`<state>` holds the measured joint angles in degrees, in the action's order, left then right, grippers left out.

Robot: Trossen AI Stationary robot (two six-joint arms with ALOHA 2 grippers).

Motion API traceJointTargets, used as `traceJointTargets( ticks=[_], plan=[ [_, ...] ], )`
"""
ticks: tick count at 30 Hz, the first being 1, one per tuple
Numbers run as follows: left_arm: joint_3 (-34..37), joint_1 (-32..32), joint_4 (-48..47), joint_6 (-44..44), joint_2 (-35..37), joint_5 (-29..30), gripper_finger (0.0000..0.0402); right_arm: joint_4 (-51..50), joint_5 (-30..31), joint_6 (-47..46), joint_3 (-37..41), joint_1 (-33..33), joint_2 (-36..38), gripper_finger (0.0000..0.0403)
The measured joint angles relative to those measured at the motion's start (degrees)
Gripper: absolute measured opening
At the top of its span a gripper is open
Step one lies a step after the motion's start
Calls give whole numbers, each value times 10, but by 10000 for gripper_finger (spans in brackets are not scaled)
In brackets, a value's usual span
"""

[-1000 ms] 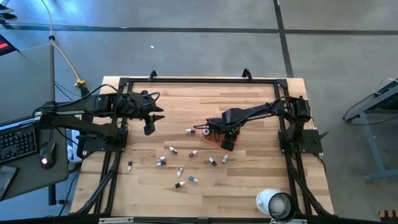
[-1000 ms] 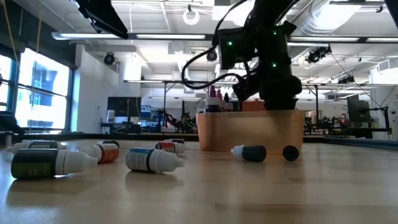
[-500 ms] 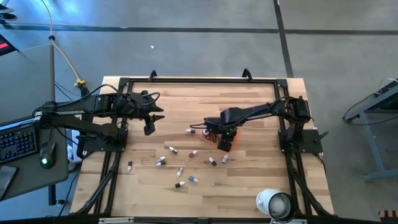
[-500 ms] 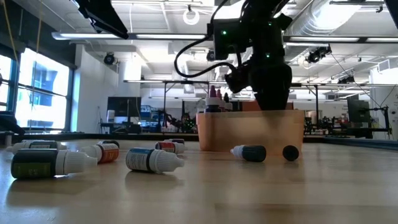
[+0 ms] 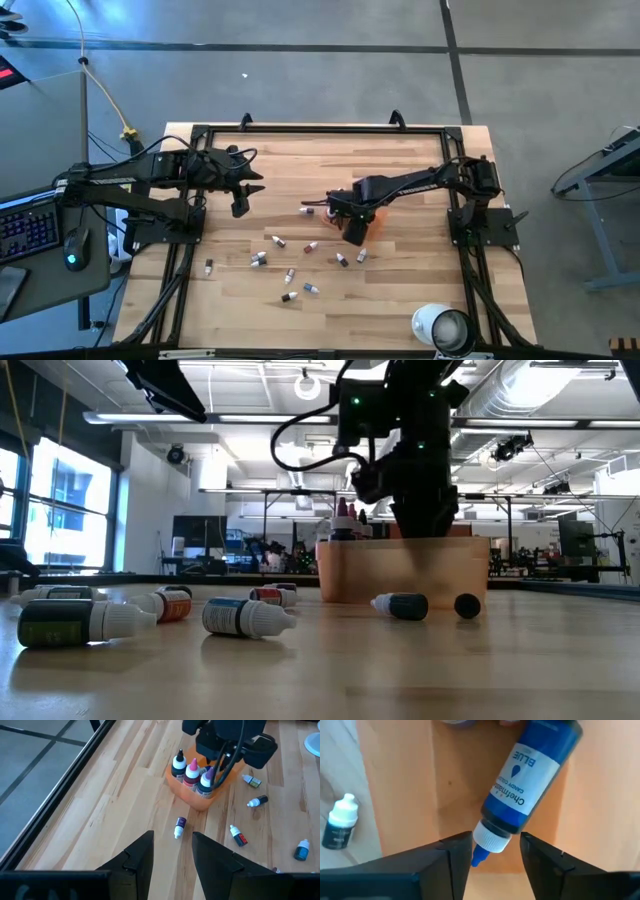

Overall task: Pick & Place food coloring
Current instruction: Adjust the big blue food coloring bottle

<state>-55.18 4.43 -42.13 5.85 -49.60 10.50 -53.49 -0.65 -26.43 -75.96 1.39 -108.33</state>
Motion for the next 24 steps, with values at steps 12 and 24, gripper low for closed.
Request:
traceJointTargets(
  ticks=[12,24],
  plan=[
    [0,0,0,0,0,0,131,-1,-23,-46,-1,0,-34,157],
    [0,0,0,0,0,0,131,10,6,-53,0,1,-45,136]
  ],
)
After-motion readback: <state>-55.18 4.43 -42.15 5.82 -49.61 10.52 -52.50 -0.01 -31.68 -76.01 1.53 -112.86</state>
